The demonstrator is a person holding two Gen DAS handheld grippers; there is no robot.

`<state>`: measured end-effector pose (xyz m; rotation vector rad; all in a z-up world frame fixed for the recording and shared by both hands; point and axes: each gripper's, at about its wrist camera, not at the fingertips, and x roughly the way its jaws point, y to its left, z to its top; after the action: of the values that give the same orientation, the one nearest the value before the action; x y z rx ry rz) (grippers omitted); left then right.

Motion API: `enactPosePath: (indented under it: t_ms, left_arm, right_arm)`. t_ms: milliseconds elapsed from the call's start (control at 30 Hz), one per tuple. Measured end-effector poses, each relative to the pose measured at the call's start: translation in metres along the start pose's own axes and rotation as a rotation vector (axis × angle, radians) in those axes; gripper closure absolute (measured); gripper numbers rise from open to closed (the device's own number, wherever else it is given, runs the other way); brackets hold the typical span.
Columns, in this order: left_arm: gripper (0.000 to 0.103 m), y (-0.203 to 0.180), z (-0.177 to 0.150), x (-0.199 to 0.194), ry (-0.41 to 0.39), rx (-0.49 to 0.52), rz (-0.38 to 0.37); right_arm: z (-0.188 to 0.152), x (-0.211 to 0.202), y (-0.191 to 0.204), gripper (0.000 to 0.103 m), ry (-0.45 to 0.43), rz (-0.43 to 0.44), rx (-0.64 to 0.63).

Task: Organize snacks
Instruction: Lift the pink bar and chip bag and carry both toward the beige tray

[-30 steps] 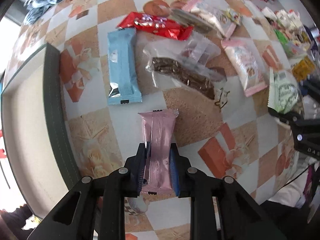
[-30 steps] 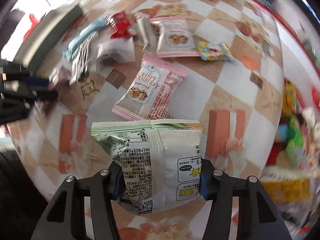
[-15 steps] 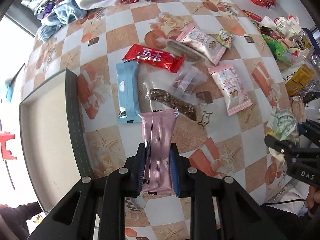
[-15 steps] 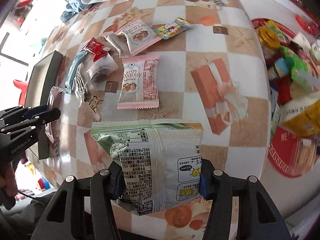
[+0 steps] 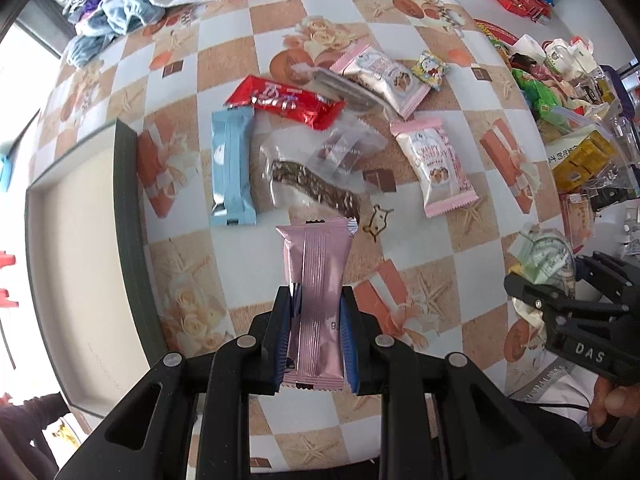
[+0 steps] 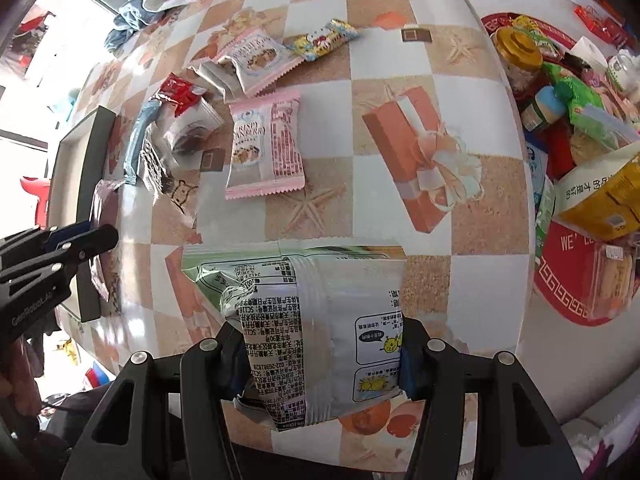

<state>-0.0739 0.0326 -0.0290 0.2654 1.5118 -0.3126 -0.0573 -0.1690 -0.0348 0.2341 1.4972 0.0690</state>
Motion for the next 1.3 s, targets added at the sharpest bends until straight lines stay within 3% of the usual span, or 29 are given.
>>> enactPosePath:
  t_ms: [300, 567, 933, 1300]
  left_arm:
    - [0.078, 0.018, -0.016, -0.012, 0.007, -0.033, 0.042]
    - [0.078, 0.039, -0.015, -0.022, -0.015, -0.045, 0.036]
    - [0.078, 0.068, -0.009, -0.042, -0.071, -0.052, -0.012]
    - [0.078, 0.12, -0.015, -0.053, -0.098, -0.144, -0.03]
  right_arm:
    - [0.008, 0.004, 0.009, 0.046, -0.009, 0.051, 0.011]
    - [0.016, 0.005, 0.024, 0.046, -0.023, 0.064, 0.029]
    - [0.018, -0.012, 0.043, 0.046, -0.051, 0.021, 0.053]
    - [0.024, -0.019, 0.092, 0.046, -0.064, -0.021, -0.002]
